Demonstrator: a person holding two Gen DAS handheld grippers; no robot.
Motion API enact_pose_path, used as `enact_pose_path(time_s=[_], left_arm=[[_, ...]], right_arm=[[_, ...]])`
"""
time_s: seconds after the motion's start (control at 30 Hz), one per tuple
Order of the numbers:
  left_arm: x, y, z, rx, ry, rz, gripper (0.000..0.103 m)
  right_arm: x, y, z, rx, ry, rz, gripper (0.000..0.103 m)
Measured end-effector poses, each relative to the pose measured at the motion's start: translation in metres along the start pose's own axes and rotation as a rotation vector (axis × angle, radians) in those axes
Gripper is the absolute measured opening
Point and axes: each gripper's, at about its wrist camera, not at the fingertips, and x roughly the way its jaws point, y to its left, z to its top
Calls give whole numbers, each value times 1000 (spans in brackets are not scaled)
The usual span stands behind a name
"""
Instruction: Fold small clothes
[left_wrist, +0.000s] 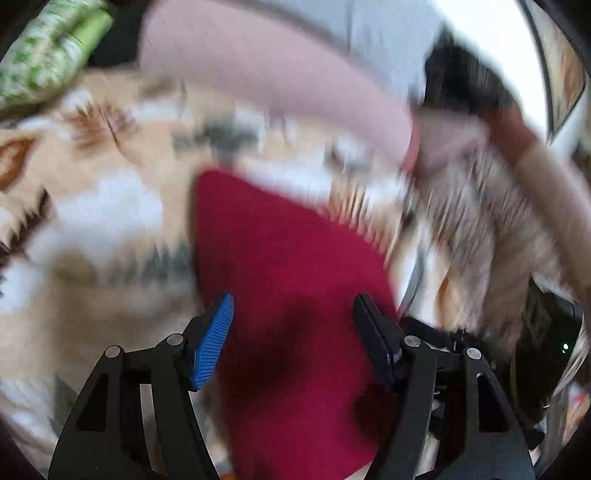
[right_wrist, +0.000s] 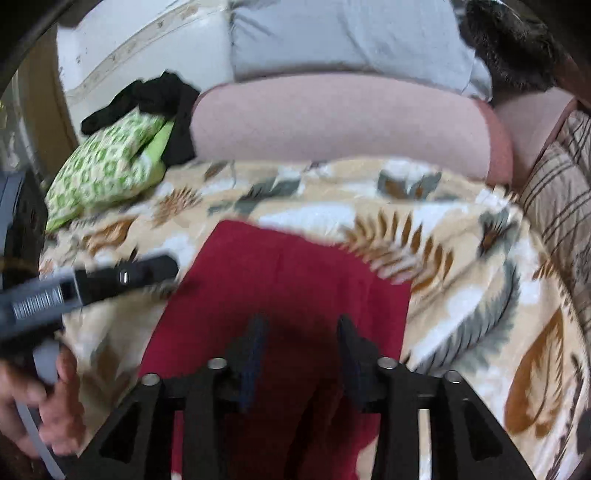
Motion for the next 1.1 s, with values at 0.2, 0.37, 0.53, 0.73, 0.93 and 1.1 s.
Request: enact_pose_path(time_s=[0.2,0.37,0.53,0.73,0.93,1.1], left_arm=[[-5,11,-14,-106,15,21,72],[-47,20,-32,-132,-43,51,72],[-26,29,-43,-183,32,-39,72],[-1,36,-42,-296,86,-159,72],[4,32,-38,-285,85,-175,73],[8,26,-36,-247,73,-152,73]], right_arm=[[-13,-34,-18,198,4,70,59],[-60,-75,-37,330,-150,81,80],[-41,-112,-57,518,-151,237,82],[-11,-113,-48,534,-183,378,83],[29,-117,-50,619,-45,387,84],[18,-86,-39,391,11,427,84]])
